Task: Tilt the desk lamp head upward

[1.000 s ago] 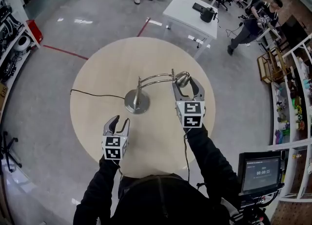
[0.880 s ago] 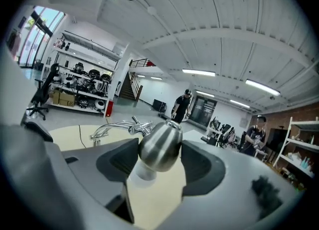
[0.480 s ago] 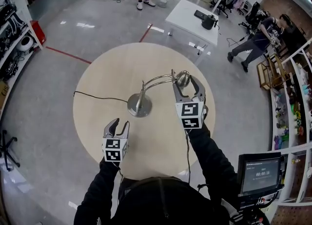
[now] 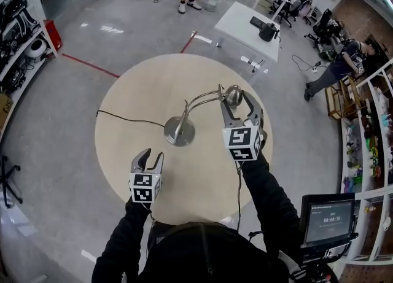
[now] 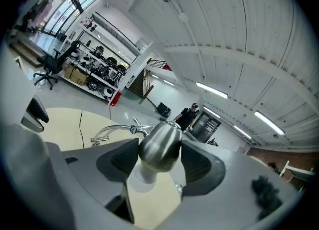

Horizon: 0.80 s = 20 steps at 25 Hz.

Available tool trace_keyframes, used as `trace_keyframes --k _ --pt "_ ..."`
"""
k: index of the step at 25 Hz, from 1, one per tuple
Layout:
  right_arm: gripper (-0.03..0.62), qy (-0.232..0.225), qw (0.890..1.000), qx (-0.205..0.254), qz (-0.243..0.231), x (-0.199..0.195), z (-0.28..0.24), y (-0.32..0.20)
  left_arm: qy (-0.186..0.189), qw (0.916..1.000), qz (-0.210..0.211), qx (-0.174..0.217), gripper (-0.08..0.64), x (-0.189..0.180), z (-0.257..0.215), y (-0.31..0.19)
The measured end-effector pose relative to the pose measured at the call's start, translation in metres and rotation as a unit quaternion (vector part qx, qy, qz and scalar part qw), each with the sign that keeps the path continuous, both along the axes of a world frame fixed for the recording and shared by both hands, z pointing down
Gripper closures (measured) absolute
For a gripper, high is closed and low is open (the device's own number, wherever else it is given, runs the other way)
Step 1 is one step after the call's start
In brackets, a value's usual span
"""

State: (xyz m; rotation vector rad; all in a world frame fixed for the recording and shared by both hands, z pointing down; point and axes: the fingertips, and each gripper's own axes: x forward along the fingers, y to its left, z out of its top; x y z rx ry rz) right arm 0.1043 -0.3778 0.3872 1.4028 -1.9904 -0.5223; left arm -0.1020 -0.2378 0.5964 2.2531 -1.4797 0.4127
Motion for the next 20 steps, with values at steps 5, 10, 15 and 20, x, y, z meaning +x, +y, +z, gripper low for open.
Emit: trace_keyframes --k 5,10,15,20 --pt "0.314 0.027 0.999 0.012 -0.015 -0.013 -0.011 -0.002 0.004 1.0 -0.006 -0.006 0.383 -0.006 -0.001 0.002" --pt "0.314 0.048 0.998 0.019 -0.027 -0.02 -0.016 -0.002 0.004 0.9999 -0.011 -0.007 0.383 -0.008 0.0 0.004" --pt "0.314 0.069 0.997 0.024 -0.039 -0.026 -0.019 -0.001 0.005 0.9999 -0.015 -0.007 0.383 -0.009 0.002 0.007" --pt "0.314 0.092 0.993 0.031 -0.066 -0.042 -0.026 -0.003 0.006 0.9998 -0.017 -0.008 0.383 -0.013 0.001 0.006"
